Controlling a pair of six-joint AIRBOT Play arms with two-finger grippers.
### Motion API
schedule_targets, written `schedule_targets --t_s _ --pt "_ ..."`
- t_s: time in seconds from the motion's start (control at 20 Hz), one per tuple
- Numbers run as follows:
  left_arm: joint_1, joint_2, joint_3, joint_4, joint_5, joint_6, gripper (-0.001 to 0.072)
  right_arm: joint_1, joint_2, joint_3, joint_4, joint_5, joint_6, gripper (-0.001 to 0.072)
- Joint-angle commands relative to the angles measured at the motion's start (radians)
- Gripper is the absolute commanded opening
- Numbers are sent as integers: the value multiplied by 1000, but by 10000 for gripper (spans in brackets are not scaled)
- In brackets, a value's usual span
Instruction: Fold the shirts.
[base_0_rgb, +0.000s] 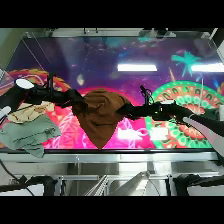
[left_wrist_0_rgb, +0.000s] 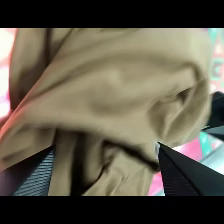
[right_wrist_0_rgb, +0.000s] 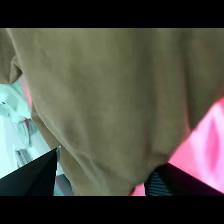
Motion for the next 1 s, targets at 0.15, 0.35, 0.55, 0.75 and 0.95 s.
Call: schedule_targets --t_s 0.15,0.35,0.55,0.75,0.95 --pt "0 -44 78 -24 16 20 707 17 -23 35 58 5 -16 252" --pt "0 -44 -28 -18 -1 25 707 17 -23 35 58 9 -16 246" --pt "19 -44 -84 -30 170 42 705 17 -23 35 58 61 -16 101" --pt "26 -44 -35 -74 216 56 18 17 -23 35 58 89 -16 86" --pt "24 -38 39 -80 76 60 18 -5 -5 35 58 188 -19 22"
